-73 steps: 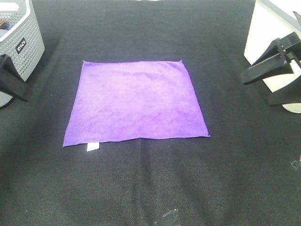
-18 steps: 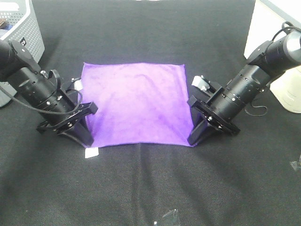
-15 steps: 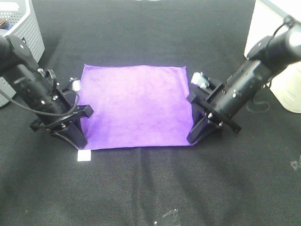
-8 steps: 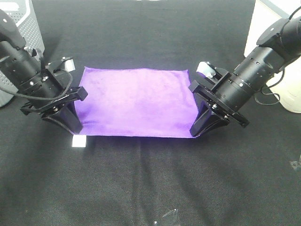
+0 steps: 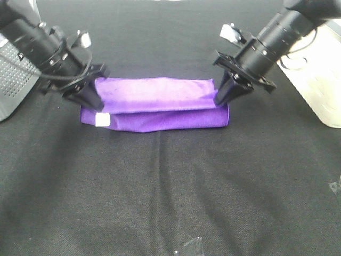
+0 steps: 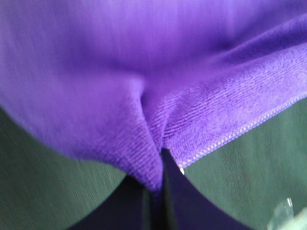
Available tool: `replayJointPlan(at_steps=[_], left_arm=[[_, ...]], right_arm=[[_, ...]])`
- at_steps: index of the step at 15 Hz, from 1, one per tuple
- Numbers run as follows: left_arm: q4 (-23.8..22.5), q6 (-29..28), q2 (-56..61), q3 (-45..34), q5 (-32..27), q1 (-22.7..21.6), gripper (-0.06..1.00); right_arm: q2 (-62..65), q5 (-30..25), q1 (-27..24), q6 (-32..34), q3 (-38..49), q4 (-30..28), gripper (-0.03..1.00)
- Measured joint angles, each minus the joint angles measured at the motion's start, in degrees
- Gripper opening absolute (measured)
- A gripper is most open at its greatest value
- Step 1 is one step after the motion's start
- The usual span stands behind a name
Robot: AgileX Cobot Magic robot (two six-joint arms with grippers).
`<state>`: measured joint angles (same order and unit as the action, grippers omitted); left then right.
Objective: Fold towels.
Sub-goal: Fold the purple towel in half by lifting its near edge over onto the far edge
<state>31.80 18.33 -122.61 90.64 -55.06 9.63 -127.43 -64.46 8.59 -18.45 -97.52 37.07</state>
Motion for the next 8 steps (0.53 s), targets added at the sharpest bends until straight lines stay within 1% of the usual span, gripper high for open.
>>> replayJointPlan(at_steps=[1,2,3,7,8], left_arm=[[-0.23,-0.4,-1.03,2.58,-0.11,-0.17,0.0],[-0.06,-0.63,-3.32,6.76,-0.52,-0.92,0.0],[0.29,-0.63,-4.93,9.17,-0.86,-1.55,0.0],[1.38,-0.4,-8.82,15.99,-1.38,-3.61,0.0],[1.43,0.11,-9.4,16.79,-1.32,-3.67,0.0]], right_arm=[[-2.52,-0.8,0.0,0.92,-4.47,-0.74,0.01],[-6.13,-1.43,0.0,2.35,-11.06,-1.38,0.01],[-8.42,-1.49,0.0,3.32,-14.9,-1.49,0.01],[-16.33,-1.89,0.0,7.96,-30.42,-1.15,0.01],[-17.93,-1.95,0.0,9.0,-32.89,-1.15,0.01]])
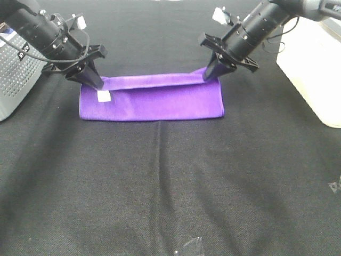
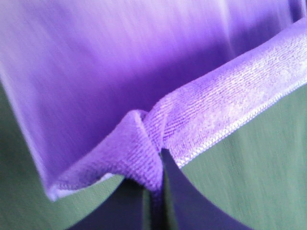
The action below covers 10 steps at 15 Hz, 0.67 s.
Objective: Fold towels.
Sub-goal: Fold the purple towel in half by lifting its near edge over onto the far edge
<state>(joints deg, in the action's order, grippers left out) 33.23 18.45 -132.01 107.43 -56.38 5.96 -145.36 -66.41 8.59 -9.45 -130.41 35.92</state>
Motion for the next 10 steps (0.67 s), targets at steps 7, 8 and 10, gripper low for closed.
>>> replayJointPlan(at_steps=[7,8,10], left_arm=[[4.18,7.22,-2.81,0.52,8.59,0.0,0.0],[4.53,7.62,-3.27,0.52,9.22,0.0,0.0],[4.58,8.02,-3.9,0.52,10.26,0.0,0.0]], right_arm=[[-2.64,9.74,0.0,1.49,-1.95,0.11,0.01],[-2.69,9.85,0.0,1.49,-1.95,-0.06,0.01],[-3.27,10.08,0.0,1.49,-2.01,0.29,0.01]])
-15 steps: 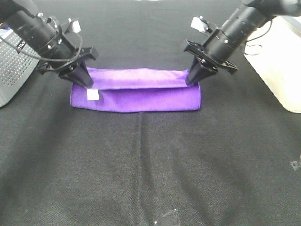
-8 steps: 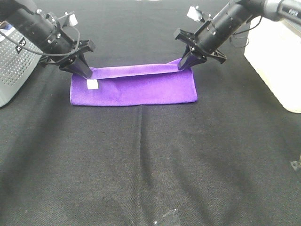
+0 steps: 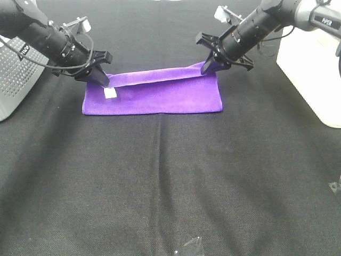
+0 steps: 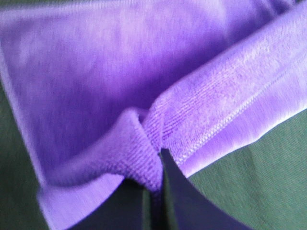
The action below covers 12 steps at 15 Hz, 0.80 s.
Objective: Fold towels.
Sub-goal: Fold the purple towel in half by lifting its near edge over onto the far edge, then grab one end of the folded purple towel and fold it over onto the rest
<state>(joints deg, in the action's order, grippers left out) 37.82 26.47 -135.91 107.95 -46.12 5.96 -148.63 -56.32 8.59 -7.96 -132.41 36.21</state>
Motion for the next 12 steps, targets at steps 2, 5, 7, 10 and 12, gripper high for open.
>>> replayJointPlan(at_steps=[2,5,7,10,12], left_arm=[[0.46,0.17,-0.06,0.0,2.06,0.0,0.0],[0.8,0.34,-0.06,0.0,3.27,0.0,0.03],[1.38,0.63,-0.06,0.0,4.18,-0.11,0.17],[1.15,0.69,-0.06,0.0,4.3,-0.4,0.44],[-1.78,0.57,0.11,0.0,4.01,-0.4,0.59]], right_arm=[[-0.46,0.92,0.0,0.0,0.0,0.11,0.03],[-0.46,1.49,0.0,0.0,0.0,0.06,0.11],[-0.46,1.83,-0.06,0.0,0.0,-0.29,0.24],[-0.46,0.4,-0.11,0.0,0.0,-1.09,0.49],[-0.46,-2.86,-0.17,0.0,-0.06,-2.98,0.58]])
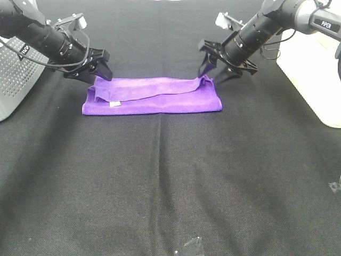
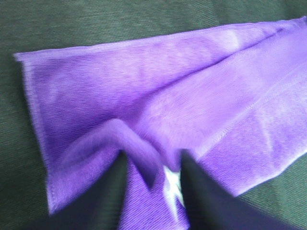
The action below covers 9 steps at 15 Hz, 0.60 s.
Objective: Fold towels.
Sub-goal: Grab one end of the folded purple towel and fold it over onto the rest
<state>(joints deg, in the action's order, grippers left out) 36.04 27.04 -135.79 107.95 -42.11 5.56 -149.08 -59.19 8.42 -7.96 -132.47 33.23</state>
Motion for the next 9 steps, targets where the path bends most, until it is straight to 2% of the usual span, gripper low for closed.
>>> replayJointPlan(at_steps=[2,3,5,7,9], left_arm=[[-5.16,-3.55,0.74,0.97,-1.2,0.0,0.69],[-9.4,-6.99,1.26,3.21,-3.78,0.0,0.75],[-13.18,-9.97,1.32,6.82,-8.82,-0.69,0.77],[-12.09,-10.6,-0.06,10.71,-15.01,-3.27,0.77],[-7.39,-9.97,-3.84,14.9,-21.08,-6.13,0.76]], right_arm=[[0.74,-1.95,0.0,0.0,-0.11,-2.92,0.63],[2.46,-2.75,0.0,0.0,-0.17,-5.04,0.64],[4.64,-5.84,0.0,0.0,-0.23,-6.59,0.65],[5.9,-9.57,0.0,0.0,-0.29,-7.39,0.65],[6.25,-10.31,0.0,0.0,-0.29,-7.62,0.65]])
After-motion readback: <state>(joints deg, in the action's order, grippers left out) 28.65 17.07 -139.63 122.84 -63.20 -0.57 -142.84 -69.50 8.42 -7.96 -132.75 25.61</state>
